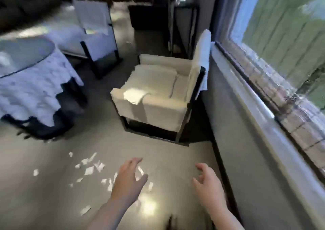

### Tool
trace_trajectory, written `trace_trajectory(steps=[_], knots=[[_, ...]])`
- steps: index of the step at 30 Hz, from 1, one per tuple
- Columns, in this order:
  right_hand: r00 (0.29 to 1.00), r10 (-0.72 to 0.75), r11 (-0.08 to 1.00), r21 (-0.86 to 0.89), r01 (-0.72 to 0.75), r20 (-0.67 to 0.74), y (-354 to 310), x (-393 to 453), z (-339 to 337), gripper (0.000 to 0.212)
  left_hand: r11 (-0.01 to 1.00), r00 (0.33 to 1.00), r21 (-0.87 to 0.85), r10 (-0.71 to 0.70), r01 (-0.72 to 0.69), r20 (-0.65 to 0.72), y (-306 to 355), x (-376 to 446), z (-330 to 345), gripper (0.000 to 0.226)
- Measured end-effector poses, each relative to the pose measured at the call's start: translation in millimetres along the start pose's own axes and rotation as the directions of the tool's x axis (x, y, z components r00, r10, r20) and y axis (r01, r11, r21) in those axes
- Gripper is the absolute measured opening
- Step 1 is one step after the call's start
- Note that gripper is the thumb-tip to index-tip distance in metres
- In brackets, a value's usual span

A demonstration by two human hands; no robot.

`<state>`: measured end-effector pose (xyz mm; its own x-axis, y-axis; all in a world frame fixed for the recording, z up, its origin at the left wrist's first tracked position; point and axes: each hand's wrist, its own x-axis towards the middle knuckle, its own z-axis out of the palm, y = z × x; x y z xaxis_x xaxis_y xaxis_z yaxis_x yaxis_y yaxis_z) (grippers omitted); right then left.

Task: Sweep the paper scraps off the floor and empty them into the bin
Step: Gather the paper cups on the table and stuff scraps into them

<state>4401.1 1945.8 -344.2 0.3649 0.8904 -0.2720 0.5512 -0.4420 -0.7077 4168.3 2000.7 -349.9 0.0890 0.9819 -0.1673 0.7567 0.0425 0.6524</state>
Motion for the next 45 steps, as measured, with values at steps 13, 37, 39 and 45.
trace_trajectory(steps=[13, 37, 39, 45], knots=[[0.841, -0.452, 0.877, -0.024, 0.48, 0.297, -243.7, -76.5, 212.4, 0.033, 0.926, 0.833, -0.116, -0.374, 0.359, -0.408, -219.5, -134.3, -222.5, 0.051], [0.677, -0.613, 0.745, 0.013, 0.666, 0.407, -569.8, 45.4, 447.6, 0.03, 0.91, 0.677, -0.238, -0.411, 0.338, -0.61, -409.5, 58.4, -473.2, 0.047], [0.65, -0.62, 0.732, 0.026, 0.681, 0.439, -595.4, 55.4, 468.4, 0.031, 0.898, 0.666, -0.263, -0.437, 0.351, -0.604, -422.2, 73.7, -488.2, 0.048], [0.589, -0.638, 0.696, 0.046, 0.716, 0.497, -664.1, 83.7, 543.2, 0.031, 0.878, 0.643, -0.307, -0.478, 0.368, -0.598, -484.0, 129.8, -542.2, 0.047]])
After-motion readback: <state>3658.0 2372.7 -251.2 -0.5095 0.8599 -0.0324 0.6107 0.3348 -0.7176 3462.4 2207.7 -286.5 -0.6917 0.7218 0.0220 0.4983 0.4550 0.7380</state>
